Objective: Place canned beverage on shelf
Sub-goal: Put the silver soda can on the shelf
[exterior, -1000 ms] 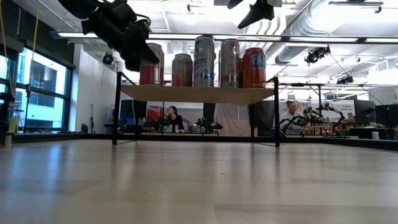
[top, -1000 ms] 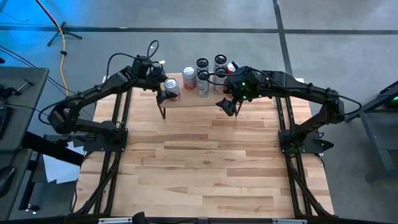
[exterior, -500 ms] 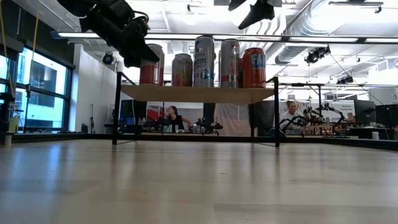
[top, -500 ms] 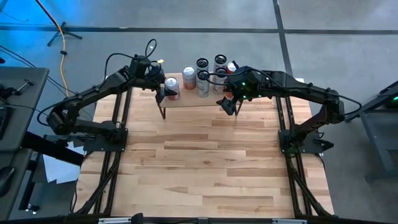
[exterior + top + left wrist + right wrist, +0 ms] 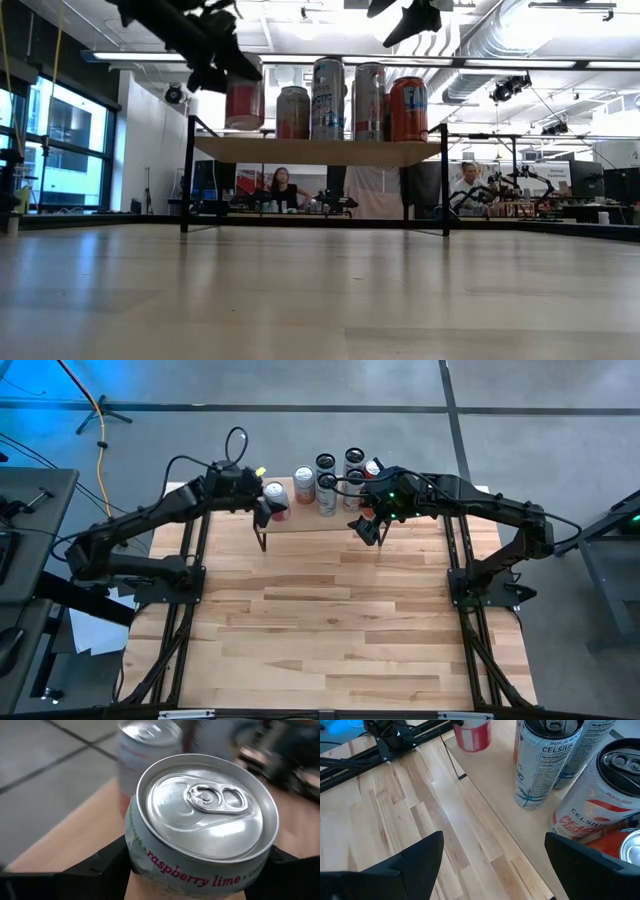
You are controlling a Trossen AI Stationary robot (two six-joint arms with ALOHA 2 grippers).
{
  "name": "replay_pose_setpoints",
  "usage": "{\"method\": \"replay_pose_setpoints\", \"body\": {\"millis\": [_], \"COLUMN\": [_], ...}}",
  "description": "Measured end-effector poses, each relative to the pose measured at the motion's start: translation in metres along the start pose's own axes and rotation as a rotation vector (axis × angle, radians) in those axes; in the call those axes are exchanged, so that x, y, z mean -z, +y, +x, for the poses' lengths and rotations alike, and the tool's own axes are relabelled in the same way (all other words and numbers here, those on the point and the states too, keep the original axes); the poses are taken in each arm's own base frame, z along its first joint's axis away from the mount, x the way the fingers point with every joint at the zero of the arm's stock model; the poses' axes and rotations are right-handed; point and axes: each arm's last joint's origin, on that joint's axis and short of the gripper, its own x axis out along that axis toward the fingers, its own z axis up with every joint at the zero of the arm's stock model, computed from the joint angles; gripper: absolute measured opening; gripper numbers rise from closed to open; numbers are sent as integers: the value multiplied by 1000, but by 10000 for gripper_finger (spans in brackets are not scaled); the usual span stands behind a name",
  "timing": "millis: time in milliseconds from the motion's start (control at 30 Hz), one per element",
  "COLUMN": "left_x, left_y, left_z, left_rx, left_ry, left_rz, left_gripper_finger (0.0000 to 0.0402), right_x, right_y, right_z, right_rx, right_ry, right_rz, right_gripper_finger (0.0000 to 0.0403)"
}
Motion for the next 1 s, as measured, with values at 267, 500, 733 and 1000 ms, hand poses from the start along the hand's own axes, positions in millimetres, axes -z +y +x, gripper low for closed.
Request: {"method": "replay_pose_setpoints", "body": {"millis": [267,500,733,1000], "left_x": [3,14,26,28], "left_y": [-36,-64,-79,-82], "left_z": [2,13,33,36], "left_rx": [-299,-404,-416,-476], "left_ry": [-104,-133,-80,-99], "left_rz": [-197,-232,-200,-181], "left_gripper_finger": [246,247,248,250], "right_x": [0,0,0,0], "right_y": [0,-1,-1,-1], "right_z": [0,0,0,0], "right_rx": [0,19,38,38], "right_ry": [0,-5,-11,-11], "right_rz": [-2,-19,-27,-25], "right_gripper_finger": [334,334,334,334]}}
